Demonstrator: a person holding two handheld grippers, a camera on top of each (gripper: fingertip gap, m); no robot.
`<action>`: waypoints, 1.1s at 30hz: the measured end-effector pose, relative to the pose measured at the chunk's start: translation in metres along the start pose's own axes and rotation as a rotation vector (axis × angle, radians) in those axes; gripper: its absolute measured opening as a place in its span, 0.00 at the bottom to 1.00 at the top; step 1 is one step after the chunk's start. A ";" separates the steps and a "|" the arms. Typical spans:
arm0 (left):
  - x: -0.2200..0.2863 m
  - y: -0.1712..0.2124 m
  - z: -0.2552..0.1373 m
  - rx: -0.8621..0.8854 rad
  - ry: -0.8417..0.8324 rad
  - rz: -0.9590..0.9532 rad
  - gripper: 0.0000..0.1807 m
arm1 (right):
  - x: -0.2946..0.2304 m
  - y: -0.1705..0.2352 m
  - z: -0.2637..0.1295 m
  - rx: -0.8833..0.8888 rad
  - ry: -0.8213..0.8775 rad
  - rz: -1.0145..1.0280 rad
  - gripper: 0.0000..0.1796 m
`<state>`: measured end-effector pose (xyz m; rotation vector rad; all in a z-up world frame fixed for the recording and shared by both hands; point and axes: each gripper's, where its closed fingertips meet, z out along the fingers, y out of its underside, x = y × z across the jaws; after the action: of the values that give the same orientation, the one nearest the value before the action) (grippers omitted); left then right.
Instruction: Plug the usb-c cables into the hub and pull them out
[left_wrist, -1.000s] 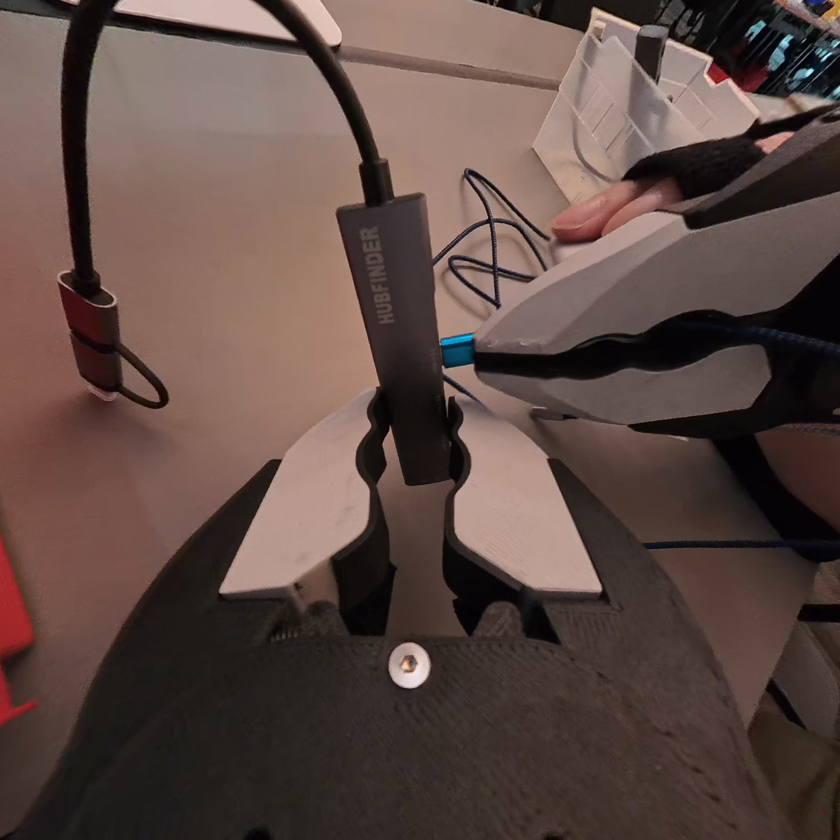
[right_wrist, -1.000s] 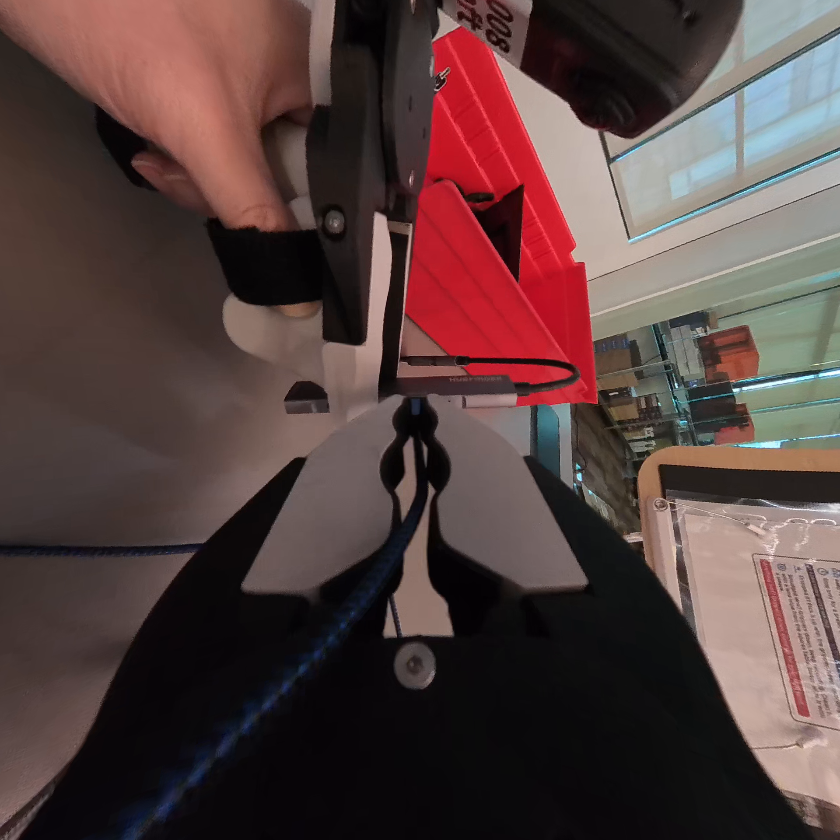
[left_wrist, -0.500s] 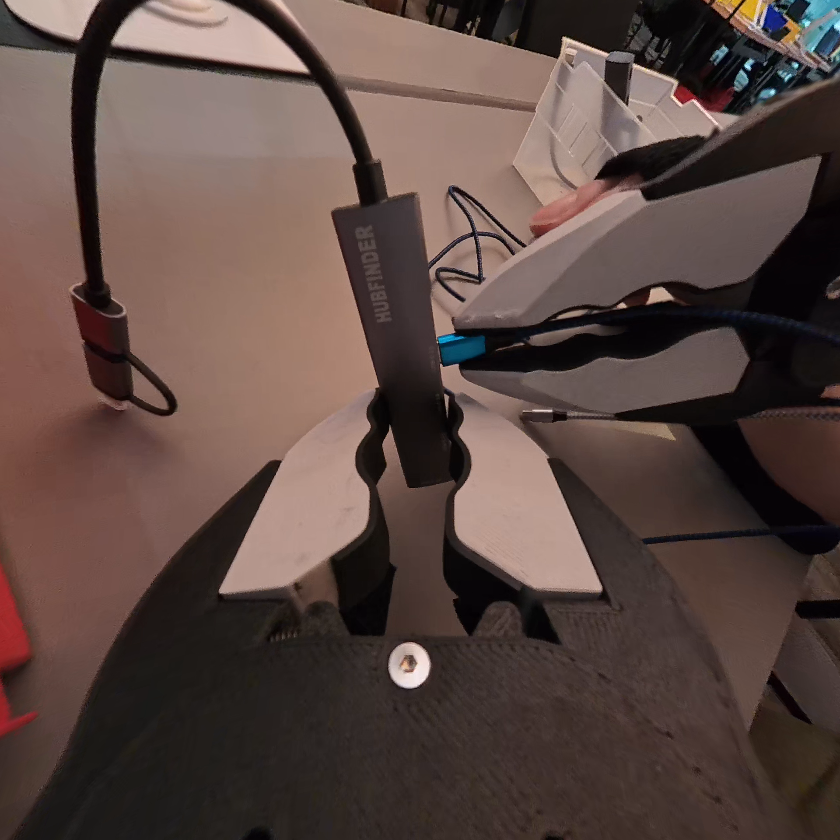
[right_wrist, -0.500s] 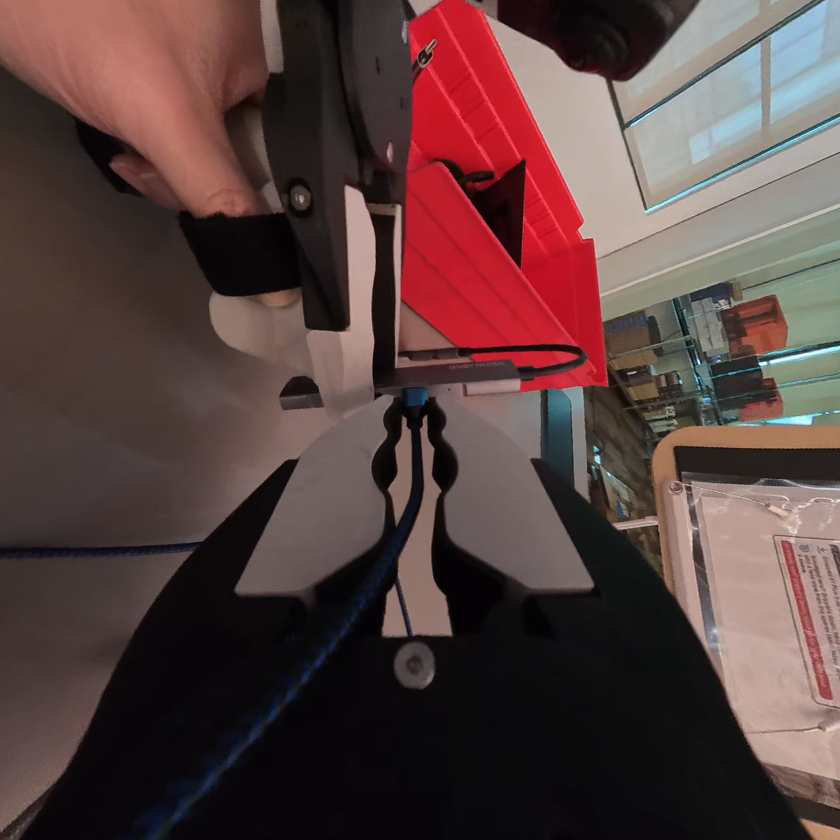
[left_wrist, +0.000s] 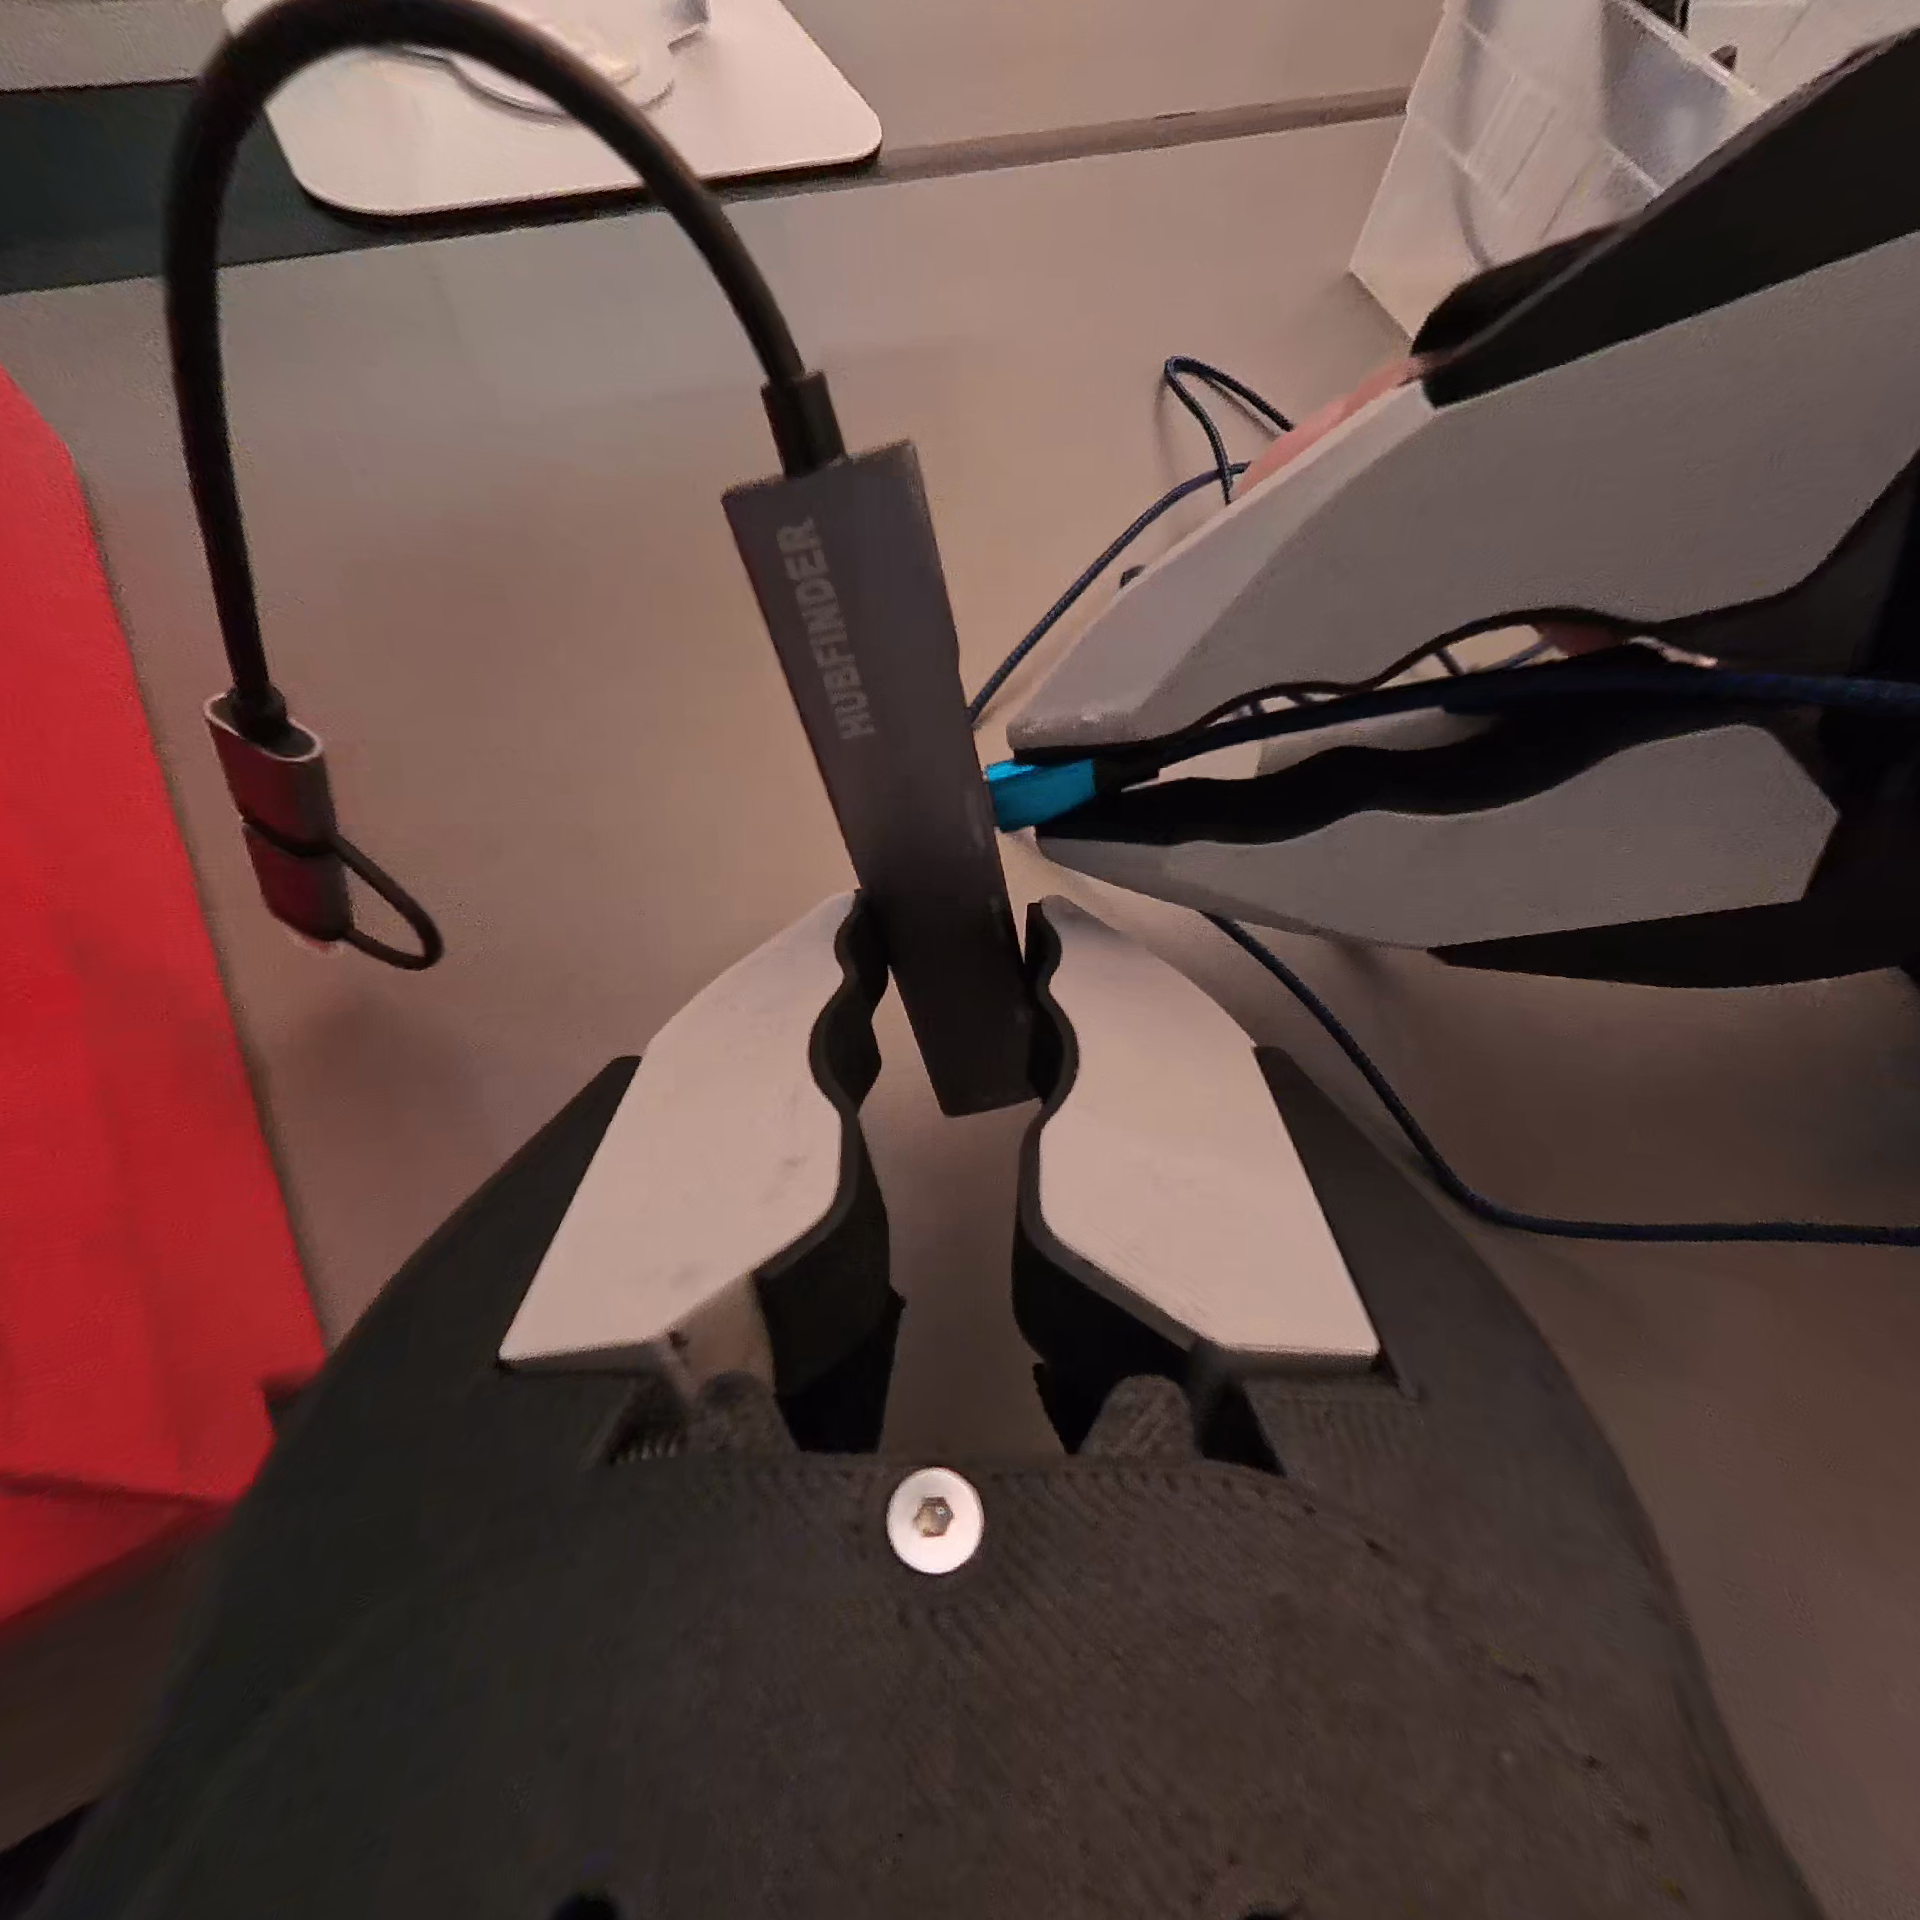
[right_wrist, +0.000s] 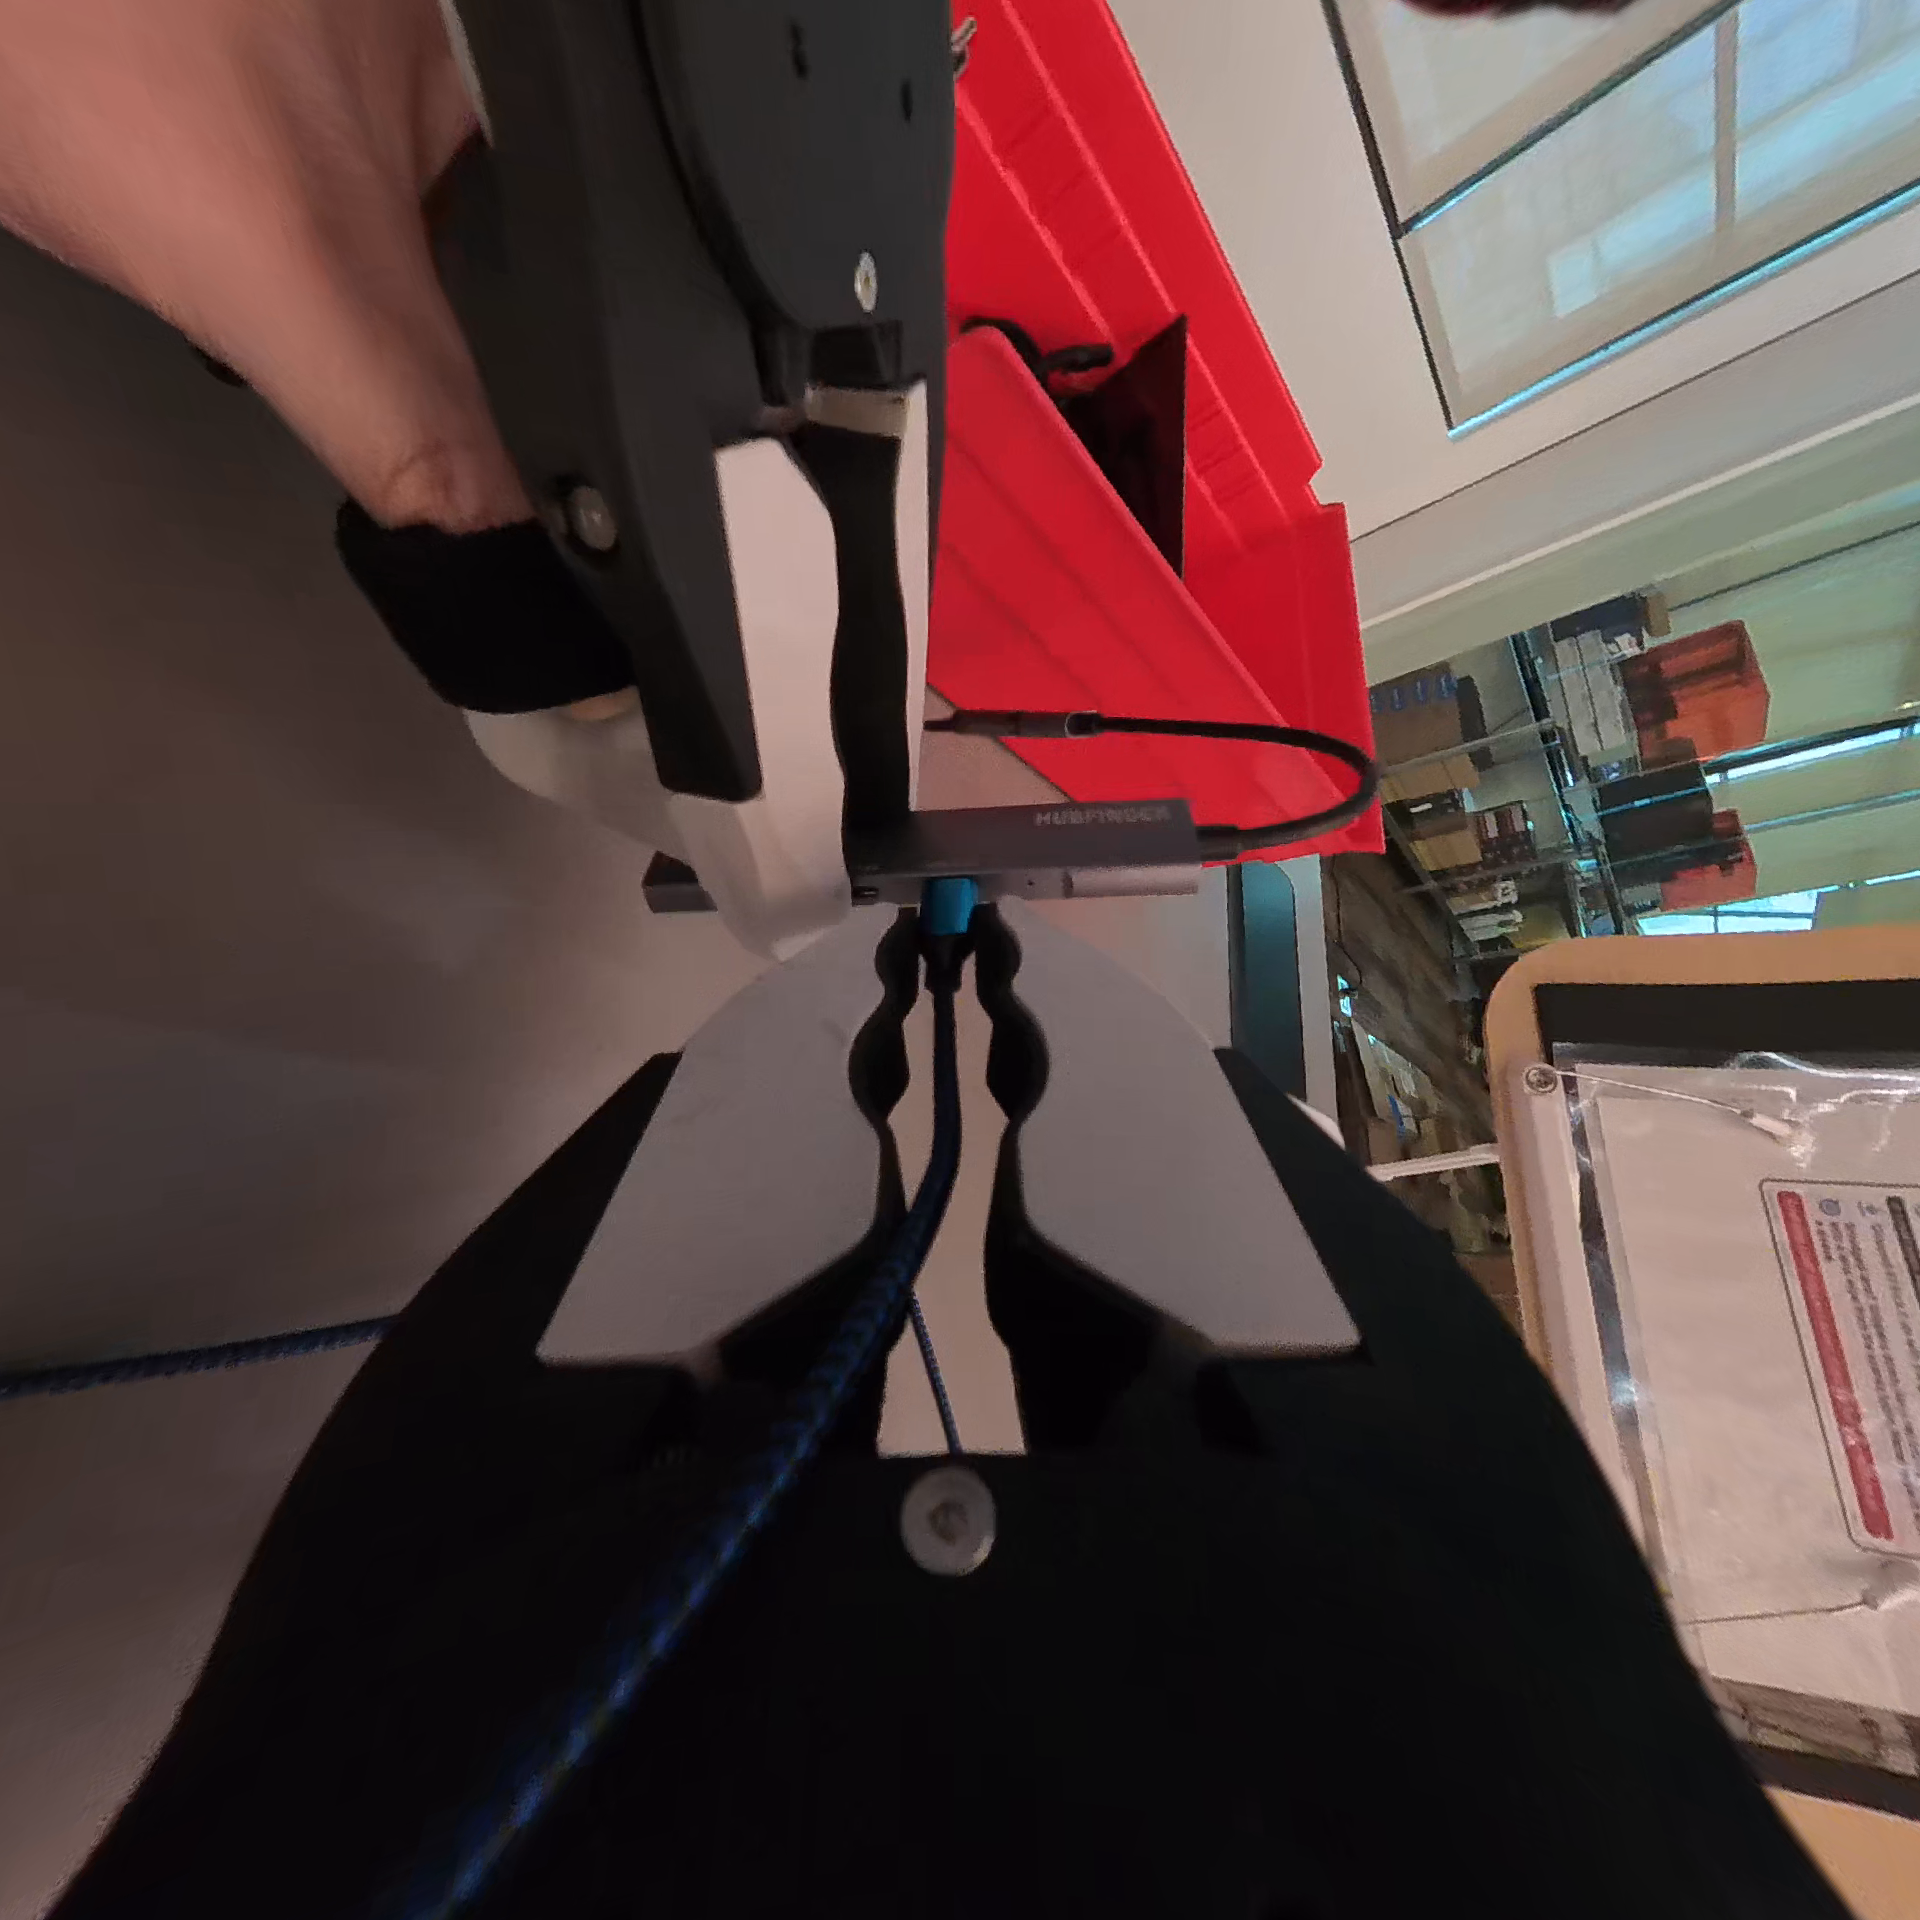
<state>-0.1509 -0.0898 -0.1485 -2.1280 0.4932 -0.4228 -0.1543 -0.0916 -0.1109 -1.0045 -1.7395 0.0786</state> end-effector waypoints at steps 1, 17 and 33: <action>-0.001 0.000 0.000 -0.001 -0.001 -0.002 0.14 | 0.000 0.001 0.001 0.001 0.001 0.014 0.06; -0.011 0.013 0.017 -0.178 0.058 -0.034 0.13 | -0.007 0.090 -0.015 -0.329 -0.211 0.094 0.12; -0.011 -0.017 -0.004 -0.023 0.169 -0.129 0.13 | 0.025 0.112 -0.009 -0.426 -0.020 0.401 0.13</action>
<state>-0.1597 -0.0783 -0.1335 -2.1641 0.4597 -0.6775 -0.0840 -0.0069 -0.1441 -1.6626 -1.5810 -0.0297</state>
